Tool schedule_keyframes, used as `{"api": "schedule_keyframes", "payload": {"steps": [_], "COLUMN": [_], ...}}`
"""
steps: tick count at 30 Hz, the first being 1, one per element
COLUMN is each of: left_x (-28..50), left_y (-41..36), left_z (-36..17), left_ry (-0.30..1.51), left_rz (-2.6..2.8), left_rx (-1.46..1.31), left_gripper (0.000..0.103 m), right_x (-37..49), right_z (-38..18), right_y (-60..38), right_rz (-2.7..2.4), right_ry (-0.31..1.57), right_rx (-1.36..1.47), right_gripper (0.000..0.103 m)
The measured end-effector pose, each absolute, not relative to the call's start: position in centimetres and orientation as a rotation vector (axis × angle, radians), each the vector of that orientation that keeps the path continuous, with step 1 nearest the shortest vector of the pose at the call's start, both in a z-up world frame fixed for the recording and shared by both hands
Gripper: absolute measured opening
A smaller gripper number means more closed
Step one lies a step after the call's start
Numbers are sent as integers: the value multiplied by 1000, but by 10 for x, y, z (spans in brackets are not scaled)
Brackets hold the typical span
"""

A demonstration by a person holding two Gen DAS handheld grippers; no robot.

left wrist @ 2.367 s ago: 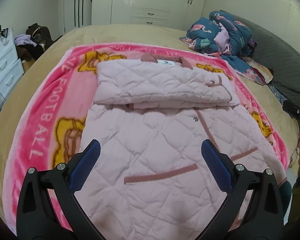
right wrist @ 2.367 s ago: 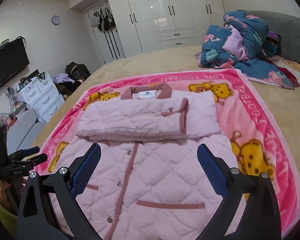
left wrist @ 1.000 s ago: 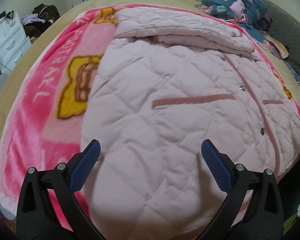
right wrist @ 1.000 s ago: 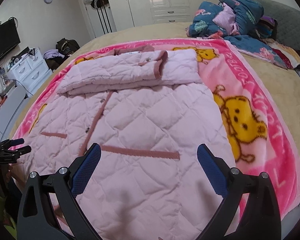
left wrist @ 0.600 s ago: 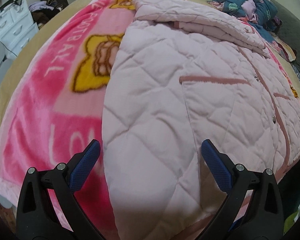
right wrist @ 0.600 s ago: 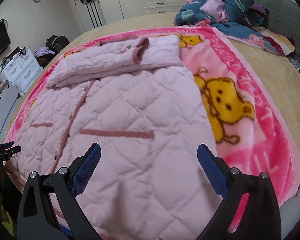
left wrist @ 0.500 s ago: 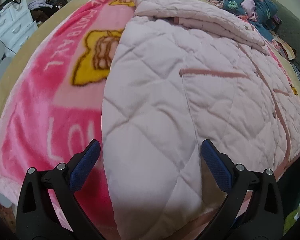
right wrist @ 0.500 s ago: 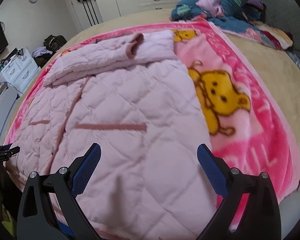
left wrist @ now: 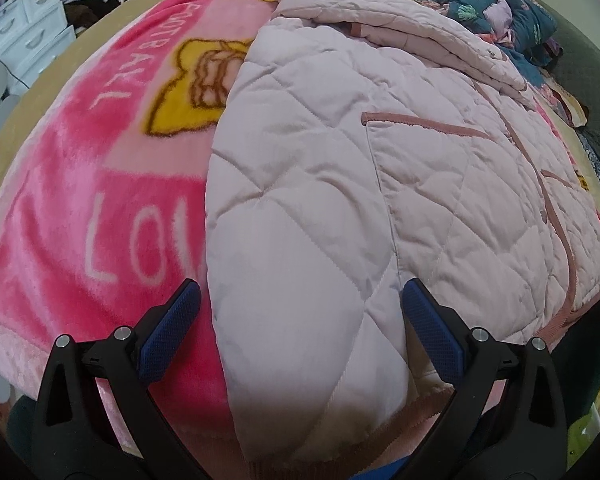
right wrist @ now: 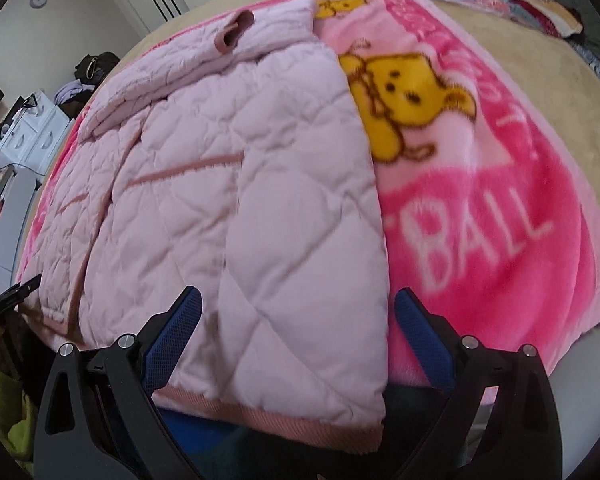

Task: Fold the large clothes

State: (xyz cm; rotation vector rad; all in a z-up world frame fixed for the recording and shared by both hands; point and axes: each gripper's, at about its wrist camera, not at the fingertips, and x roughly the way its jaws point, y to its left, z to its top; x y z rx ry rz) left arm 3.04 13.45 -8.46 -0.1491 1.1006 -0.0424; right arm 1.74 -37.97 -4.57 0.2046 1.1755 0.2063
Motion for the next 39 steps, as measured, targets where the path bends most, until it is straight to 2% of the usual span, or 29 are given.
{"api": "schedule_keyframes", "payload": {"steps": [7, 10, 11, 13, 15, 18, 21, 22, 24, 25, 27, 30, 33, 39], "left_x": [23, 22, 21, 22, 23, 22, 21, 20, 19, 19, 18, 19, 21, 27], "left_y": [134, 135, 136, 137, 137, 138, 139, 138, 135, 134, 132, 128, 124, 119], "left_z": [-88, -89, -89, -90, -91, -90, -89, -87, -84, -82, -77, -66, -50, -21], "left_ry": [1108, 1108, 1108, 1106, 1102, 1097, 1089, 1083, 1071, 1065, 1049, 1019, 973, 886], "left_rz": [-53, -55, -56, -56, -60, -70, -92, -106, -125, -128, -140, -160, -178, -205], "left_rx": [-166, -174, -182, -197, -208, -222, -248, -253, -251, -249, -244, -235, -210, -201], "left_gripper": [95, 95, 95, 95, 95, 95, 93, 90, 64, 59, 37, 19, 12, 10], "right_x": [5, -1, -4, -7, -10, -8, -4, -1, 4, 8, 16, 24, 32, 39], "right_z": [-54, -54, -52, -48, -39, -19, 6, 16, 29, 35, 44, 52, 56, 60], "right_y": [-372, -371, -371, -371, -375, -374, -371, -371, -371, -371, -371, -371, -370, -371], "right_rz": [261, 284, 287, 290, 307, 346, 386, 399, 413, 421, 430, 433, 430, 420], "right_ry": [1217, 1220, 1211, 1195, 1160, 1088, 994, 955, 907, 880, 841, 808, 786, 753], "right_rx": [211, 201, 203, 205, 240, 270, 294, 304, 314, 321, 330, 339, 351, 366], "right_gripper": [96, 88, 83, 65, 34, 22, 19, 19, 18, 18, 18, 18, 18, 18]}}
